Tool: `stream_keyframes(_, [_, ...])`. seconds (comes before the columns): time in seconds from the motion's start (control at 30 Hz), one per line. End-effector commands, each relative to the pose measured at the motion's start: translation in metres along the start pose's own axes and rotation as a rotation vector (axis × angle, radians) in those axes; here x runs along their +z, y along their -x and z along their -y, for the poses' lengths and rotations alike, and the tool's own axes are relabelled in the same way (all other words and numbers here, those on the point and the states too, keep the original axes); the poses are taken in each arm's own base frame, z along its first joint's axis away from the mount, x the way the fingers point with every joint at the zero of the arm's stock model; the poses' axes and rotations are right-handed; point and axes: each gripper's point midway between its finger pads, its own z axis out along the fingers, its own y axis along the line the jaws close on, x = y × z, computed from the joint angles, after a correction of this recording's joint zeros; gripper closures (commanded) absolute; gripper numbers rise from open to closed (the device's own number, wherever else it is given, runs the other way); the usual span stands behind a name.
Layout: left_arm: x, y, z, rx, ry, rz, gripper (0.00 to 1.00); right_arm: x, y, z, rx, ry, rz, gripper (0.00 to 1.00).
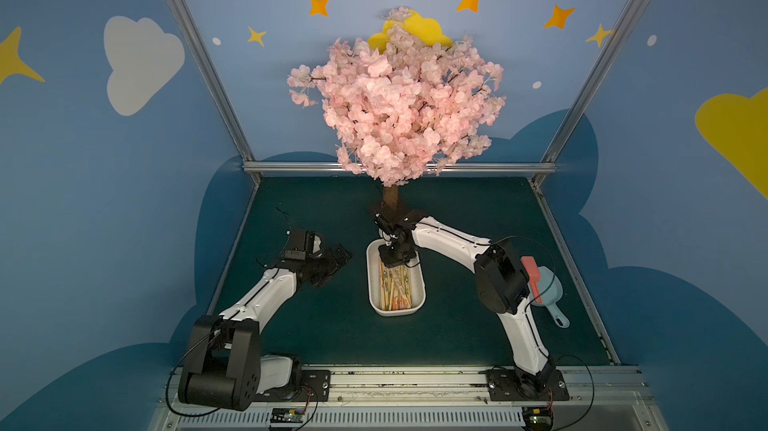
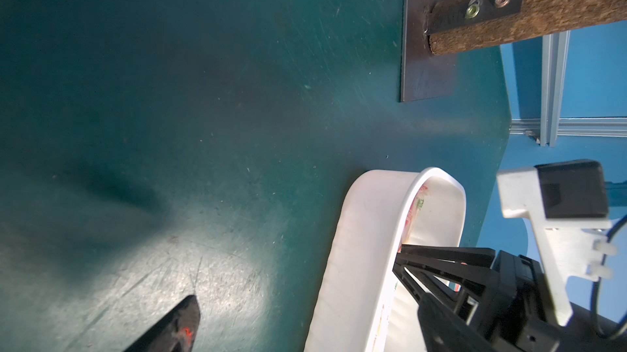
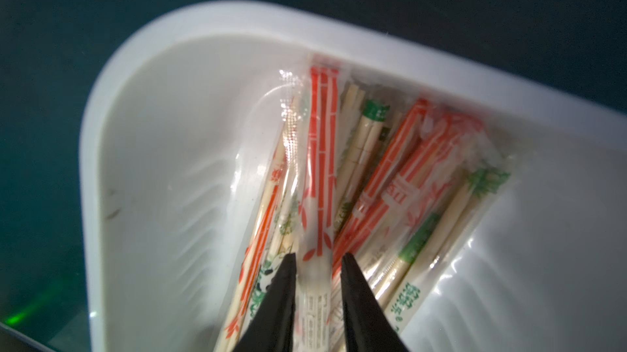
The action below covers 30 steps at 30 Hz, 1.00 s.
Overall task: Take the paired disposable chopsticks out of the storage box
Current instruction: Pick up the paired disposable chopsticks from the storage box.
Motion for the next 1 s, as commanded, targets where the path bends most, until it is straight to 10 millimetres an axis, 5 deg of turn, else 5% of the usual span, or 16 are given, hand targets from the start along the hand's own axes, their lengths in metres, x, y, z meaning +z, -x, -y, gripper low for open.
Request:
stream_keyframes(0.0, [0.002,-0.004,-0.002,-0.007,-0.008,-0.017,0.00,0.005,0.000,-0.001,-0.003,0.010,-0.023,0.78])
stream_keyframes(0.4, [0.003,-0.004,0.000,-0.005,-0.018,-0.021,0.00,-0.005,-0.001,-0.004,-0.007,0.025,-0.014,0.98])
stream_keyframes(0.97, [0.001,-0.002,0.008,0.025,-0.042,-0.026,0.00,-0.056,0.011,0.000,0.016,0.046,0.091,0.99])
